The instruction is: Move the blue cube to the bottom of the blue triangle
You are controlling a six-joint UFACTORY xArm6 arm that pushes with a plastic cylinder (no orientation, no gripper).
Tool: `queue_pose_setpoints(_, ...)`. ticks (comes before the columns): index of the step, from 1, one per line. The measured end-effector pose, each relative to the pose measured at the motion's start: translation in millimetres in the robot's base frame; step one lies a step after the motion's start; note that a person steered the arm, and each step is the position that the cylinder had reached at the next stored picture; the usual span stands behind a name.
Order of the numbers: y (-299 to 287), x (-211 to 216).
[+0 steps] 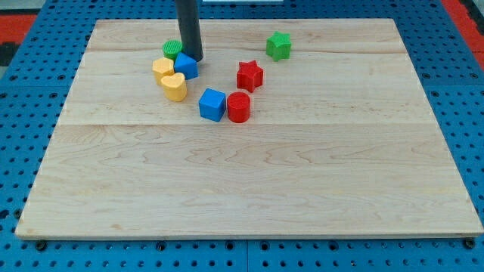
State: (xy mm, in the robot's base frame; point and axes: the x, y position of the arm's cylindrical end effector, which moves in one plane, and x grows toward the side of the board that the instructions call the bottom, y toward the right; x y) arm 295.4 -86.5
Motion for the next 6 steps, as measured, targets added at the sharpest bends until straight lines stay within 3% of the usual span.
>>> queue_pose_setpoints(3,23.2,8.0)
queue_pose_setpoints(4,58.3,7.1)
queue_pose_setpoints(6,74.4,50.0)
